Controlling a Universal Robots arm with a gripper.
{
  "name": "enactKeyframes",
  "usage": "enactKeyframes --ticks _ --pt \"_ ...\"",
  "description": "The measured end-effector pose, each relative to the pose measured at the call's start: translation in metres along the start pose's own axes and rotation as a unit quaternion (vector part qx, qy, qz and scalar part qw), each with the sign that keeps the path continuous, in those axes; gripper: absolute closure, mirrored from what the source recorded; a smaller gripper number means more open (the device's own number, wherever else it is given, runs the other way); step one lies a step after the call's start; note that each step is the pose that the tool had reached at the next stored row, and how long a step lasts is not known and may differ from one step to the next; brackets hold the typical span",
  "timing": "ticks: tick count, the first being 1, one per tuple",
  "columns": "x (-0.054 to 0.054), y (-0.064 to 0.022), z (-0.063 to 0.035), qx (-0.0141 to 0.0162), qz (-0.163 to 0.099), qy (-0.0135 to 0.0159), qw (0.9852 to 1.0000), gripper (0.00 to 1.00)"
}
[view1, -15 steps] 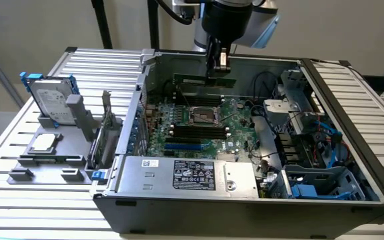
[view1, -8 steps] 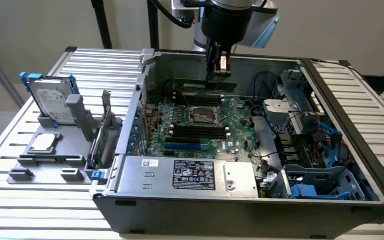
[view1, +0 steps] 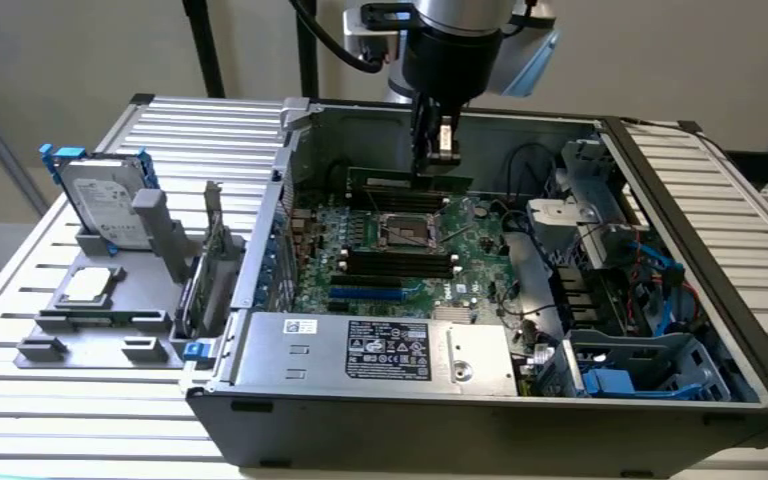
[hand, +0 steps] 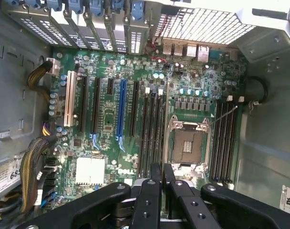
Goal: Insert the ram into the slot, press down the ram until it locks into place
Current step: 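Insert the ram into the slot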
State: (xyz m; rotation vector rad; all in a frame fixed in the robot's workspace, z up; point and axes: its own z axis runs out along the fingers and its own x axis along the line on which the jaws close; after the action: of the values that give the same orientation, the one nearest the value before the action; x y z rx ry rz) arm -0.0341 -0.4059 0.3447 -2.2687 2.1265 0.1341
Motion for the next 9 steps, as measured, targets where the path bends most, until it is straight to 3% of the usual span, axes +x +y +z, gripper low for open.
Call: enactKeyframes --ticks 9 --pt "0.000 0.0015 0.0126 0.0093 0.000 0.0083 0.9999 0.87"
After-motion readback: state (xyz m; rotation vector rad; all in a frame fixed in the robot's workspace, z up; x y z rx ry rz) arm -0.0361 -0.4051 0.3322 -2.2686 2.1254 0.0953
